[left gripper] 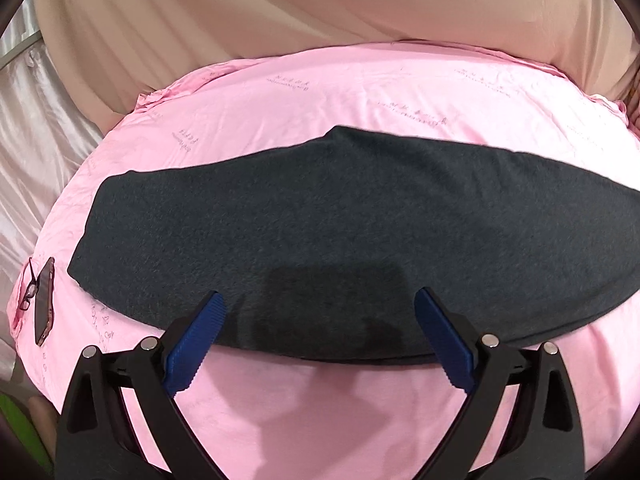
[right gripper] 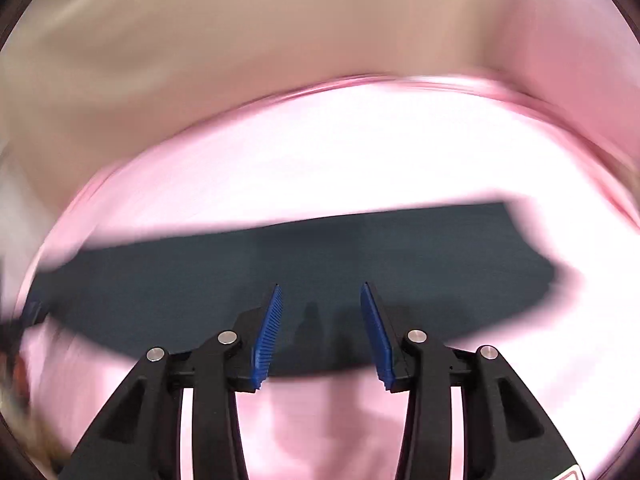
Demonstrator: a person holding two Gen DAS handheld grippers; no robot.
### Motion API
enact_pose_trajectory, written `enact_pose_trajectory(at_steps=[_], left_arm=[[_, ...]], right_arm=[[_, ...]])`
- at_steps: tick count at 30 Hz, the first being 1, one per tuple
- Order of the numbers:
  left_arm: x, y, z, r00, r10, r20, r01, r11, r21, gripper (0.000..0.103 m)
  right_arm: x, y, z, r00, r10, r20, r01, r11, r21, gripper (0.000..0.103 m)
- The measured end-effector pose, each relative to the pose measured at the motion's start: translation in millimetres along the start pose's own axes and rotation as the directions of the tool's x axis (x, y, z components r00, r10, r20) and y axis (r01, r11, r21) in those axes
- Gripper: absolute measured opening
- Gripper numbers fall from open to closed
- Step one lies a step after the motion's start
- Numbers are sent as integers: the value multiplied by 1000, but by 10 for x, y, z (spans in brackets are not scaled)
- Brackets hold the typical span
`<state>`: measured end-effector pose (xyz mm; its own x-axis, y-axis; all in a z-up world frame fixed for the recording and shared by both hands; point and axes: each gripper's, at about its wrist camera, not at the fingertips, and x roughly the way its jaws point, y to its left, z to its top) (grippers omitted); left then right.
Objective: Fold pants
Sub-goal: 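Lay the end down and open the right gripper, then close the right gripper on the folded pants end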
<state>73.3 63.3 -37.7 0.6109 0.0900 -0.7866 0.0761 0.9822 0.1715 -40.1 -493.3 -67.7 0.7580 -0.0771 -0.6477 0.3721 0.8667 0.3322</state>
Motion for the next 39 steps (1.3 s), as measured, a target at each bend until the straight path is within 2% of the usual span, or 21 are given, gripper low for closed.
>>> enact_pose_trajectory(at_steps=[2, 4, 5, 7, 9, 14, 15, 18, 20, 21, 22, 27, 29, 32, 34, 36, 38, 39], left_arm=[[-20, -108, 49, 1000, -4, 3, 4, 1000, -1, 93], [-29, -253, 101, 1000, -14, 0, 14, 1000, -6, 94], [-20, -301, 124, 1000, -24, -6, 24, 1000, -10, 94], [-5, -410, 170, 999, -46, -23, 45, 999, -19, 94], [2, -519, 199, 997, -65, -37, 64, 998, -23, 94], [-3, -691, 198, 997, -55, -49, 56, 998, 9, 94], [2, -709, 195, 997, -54, -51, 55, 998, 13, 94], [24, -719, 177, 997, -55, -58, 56, 998, 13, 94], [45, -677, 154, 996, -62, -63, 62, 998, 6, 94], [52, -655, 145, 996, -64, -64, 64, 998, 2, 94], [61, -612, 133, 996, -65, -63, 65, 998, -3, 94], [64, -229, 79, 995, -86, -51, 83, 995, -61, 94], [42, -66, 44, 995, -90, -34, 87, 993, -84, 94], [20, 122, -30, 995, -97, -20, 95, 990, -107, 94], [6, 188, -73, 995, -99, -16, 96, 988, -117, 94], [-16, 265, -126, 995, -101, -12, 99, 987, -128, 94], [-28, 333, -173, 995, -100, -12, 97, 985, -145, 96], [-33, 366, -195, 995, -102, -10, 99, 983, -153, 97]], right_arm=[[-34, -555, 49, 999, -51, -8, 52, 991, 120, 43], [4, -818, 76, 999, -28, -38, 34, 985, 168, 43], [56, -893, 67, 999, 11, -50, -1, 980, 197, 43], [192, -866, 58, 997, 53, -52, -40, 975, 219, 53], [226, -779, 78, 998, 52, -35, -44, 979, 200, 55], [323, -652, 179, 997, 80, -16, -75, 974, 212, 55], [345, -631, 203, 997, 75, -20, -70, 977, 203, 55], [402, -474, 205, 999, -13, -49, 18, 994, 108, 54], [415, -410, 188, 997, -60, -52, 63, 996, 70, 49], [418, -401, 184, 996, -74, -56, 78, 995, 62, 28], [416, -396, 199, 996, -44, -71, 50, 996, 75, 10], [192, -273, 314, 999, -23, -27, 26, 994, 102, 10], [203, -247, 335, 999, -19, -48, 23, 995, 97, 11], [333, -299, 306, 995, -40, -91, 50, 993, 109, 20], [404, -375, 261, 993, -63, -103, 77, 988, 135, 43], [478, -442, 188, 991, -57, -117, 75, 986, 152, 43], [477, -448, 164, 993, -67, -95, 81, 985, 151, 40], [474, -448, 169, 993, -70, -100, 85, 985, 153, 21]])
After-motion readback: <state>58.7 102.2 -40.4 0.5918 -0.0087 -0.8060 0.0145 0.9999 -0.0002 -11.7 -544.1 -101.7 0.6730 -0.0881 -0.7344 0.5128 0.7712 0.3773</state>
